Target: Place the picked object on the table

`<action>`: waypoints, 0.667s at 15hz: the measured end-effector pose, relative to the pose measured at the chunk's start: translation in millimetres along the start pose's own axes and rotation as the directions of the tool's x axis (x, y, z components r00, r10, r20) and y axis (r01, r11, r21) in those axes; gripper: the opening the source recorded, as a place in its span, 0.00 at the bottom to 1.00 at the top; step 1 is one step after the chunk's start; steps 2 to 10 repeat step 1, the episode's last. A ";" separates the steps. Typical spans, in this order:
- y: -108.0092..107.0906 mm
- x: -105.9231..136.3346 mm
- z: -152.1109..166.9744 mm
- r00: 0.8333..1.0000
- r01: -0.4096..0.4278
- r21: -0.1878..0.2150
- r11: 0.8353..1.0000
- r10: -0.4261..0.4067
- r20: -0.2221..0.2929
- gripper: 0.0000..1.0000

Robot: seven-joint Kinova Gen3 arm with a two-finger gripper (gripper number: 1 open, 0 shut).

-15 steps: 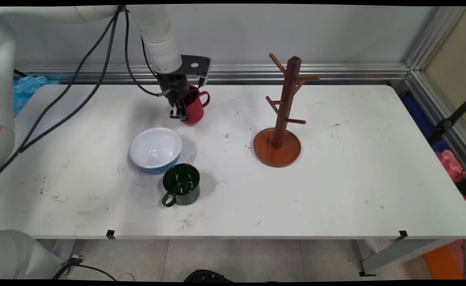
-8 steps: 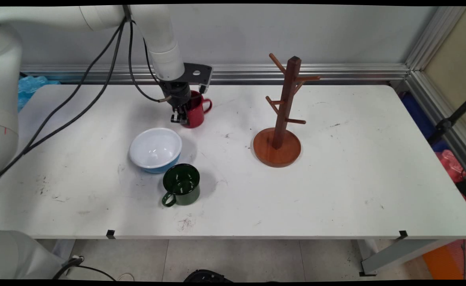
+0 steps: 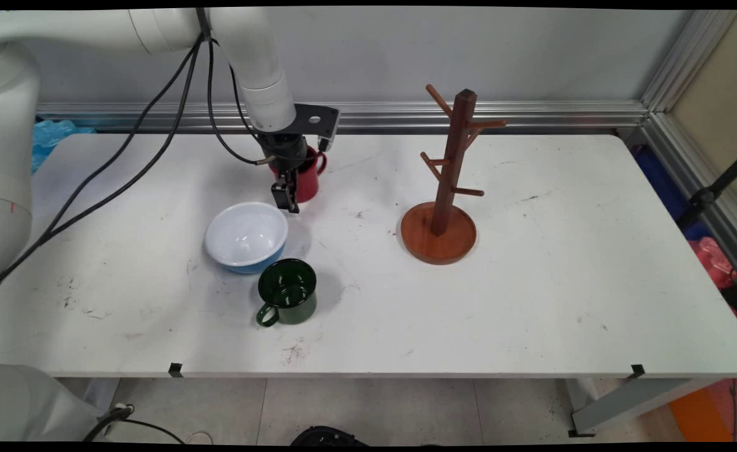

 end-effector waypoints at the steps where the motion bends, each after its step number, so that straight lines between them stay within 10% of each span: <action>1: -0.3 1.2 -1.6 1.000 -0.004 0.006 1.000 0.004 -0.007 1.00; 10: -0.3 1.2 -1.6 1.000 -0.004 0.006 1.000 0.004 -0.007 1.00</action>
